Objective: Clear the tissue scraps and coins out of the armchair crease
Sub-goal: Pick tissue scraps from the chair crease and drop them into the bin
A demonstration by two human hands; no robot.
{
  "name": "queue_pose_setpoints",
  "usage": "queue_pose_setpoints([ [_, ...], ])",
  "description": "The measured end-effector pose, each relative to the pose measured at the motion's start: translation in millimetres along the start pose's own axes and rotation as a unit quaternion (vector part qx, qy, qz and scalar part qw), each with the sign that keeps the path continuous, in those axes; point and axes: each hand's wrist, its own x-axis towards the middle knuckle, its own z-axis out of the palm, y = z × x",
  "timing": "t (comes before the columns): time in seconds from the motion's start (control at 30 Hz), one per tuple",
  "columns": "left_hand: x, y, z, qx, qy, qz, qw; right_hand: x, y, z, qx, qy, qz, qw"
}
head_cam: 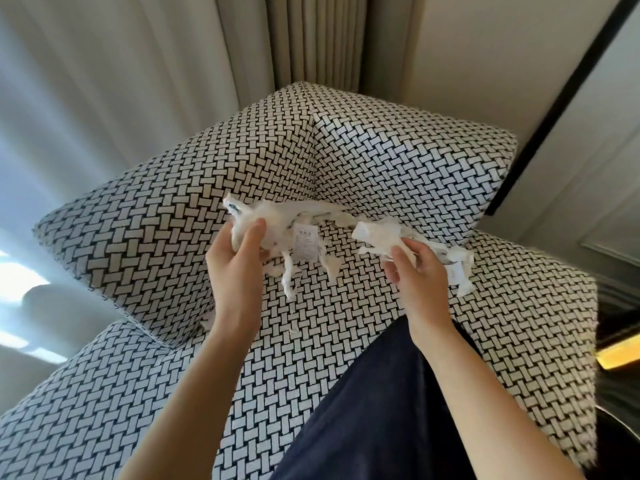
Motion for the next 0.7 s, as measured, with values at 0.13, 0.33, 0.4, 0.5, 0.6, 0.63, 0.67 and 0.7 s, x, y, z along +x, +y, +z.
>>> queue_pose_setpoints([
  [0.13, 2, 12, 23, -0.019, -0.016, -0.006, 1.000, 5, -17, -20, 0.028, 0.022, 0.008, 0.999],
  [0.33, -5, 23, 71, -0.051, -0.065, -0.020, 0.996, 5, -27, -69, 0.033, 0.083, 0.005, 0.996],
  [0.4, -13, 24, 93, -0.067, -0.088, -0.040, 0.993, 2, -30, -93, 0.038, 0.110, 0.014, 0.993],
  [0.5, -29, 23, 129, -0.072, -0.140, -0.066, 0.985, -4, -31, -133, 0.061, 0.157, 0.028, 0.985],
  [0.6, -48, 16, 163, -0.081, -0.186, -0.103, 0.974, -9, -28, -172, 0.043, 0.210, 0.044, 0.976],
  [0.63, -55, 14, 175, -0.081, -0.201, -0.114, 0.970, -12, -27, -187, 0.033, 0.229, 0.049, 0.972],
  [0.67, -63, 10, 188, -0.075, -0.221, -0.123, 0.965, -15, -25, -203, 0.027, 0.246, 0.050, 0.968],
  [0.7, -69, 8, 196, -0.072, -0.234, -0.131, 0.961, -18, -24, -213, 0.021, 0.256, 0.054, 0.965],
])
